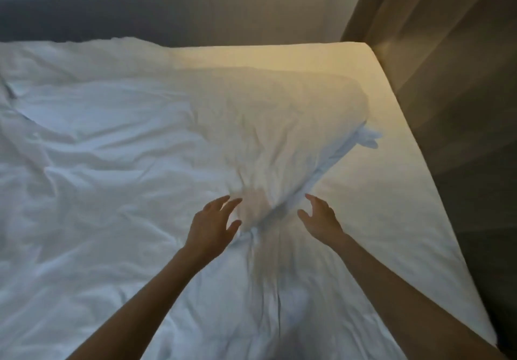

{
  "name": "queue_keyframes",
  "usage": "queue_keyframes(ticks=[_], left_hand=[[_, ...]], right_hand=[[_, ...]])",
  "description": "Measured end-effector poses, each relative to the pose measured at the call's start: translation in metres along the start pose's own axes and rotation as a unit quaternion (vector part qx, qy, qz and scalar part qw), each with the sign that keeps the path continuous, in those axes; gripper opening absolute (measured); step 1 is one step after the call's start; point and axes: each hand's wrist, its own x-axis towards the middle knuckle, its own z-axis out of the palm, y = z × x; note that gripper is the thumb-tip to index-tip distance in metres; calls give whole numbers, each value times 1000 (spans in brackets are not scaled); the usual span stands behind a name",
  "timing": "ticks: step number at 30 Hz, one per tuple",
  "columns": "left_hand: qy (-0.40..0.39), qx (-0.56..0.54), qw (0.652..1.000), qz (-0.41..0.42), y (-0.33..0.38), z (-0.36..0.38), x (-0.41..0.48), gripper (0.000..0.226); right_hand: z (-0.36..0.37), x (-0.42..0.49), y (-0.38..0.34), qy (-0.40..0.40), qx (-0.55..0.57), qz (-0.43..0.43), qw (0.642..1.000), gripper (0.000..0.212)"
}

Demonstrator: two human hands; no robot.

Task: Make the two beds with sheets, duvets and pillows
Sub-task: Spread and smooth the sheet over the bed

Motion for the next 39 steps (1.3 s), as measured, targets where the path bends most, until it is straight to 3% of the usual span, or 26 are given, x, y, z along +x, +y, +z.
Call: queue_keyframes(ticks=[5, 9, 17, 21, 24, 30, 32, 36, 39], left_hand=[[-74, 23, 997, -22, -59, 67, -64, 62], [-57, 43, 997, 34, -92, 102, -91, 73], [-11, 24, 997, 73, -113, 118, -99, 71], [-14, 66, 994, 85, -117, 118, -116, 76], [-19, 87, 992, 91, -119, 112, -134, 84], [-169, 11, 985, 30, -88, 106, -165, 124], [-180, 26, 983, 21, -68, 111, -177, 135], [-96, 37, 994, -47, -14, 124, -194, 137], [23, 57, 997, -37, 31, 134, -204, 109]], right_hand=[[98, -31, 14, -95, 60, 54, 992, 66], [169, -50, 26, -139, 76, 106, 982, 73], [234, -66, 11, -31, -33, 117, 992, 105], [248, -68, 5, -3, -84, 80, 993, 66], [247, -68, 6, -3, -61, 28, 998, 39], [198, -102, 1, -12, 17, -99, 995, 29], [172, -116, -4, 6, 36, -143, 989, 26], [111, -146, 11, 31, 50, -170, 984, 13], [70, -179, 44, 38, 24, -188, 981, 11]])
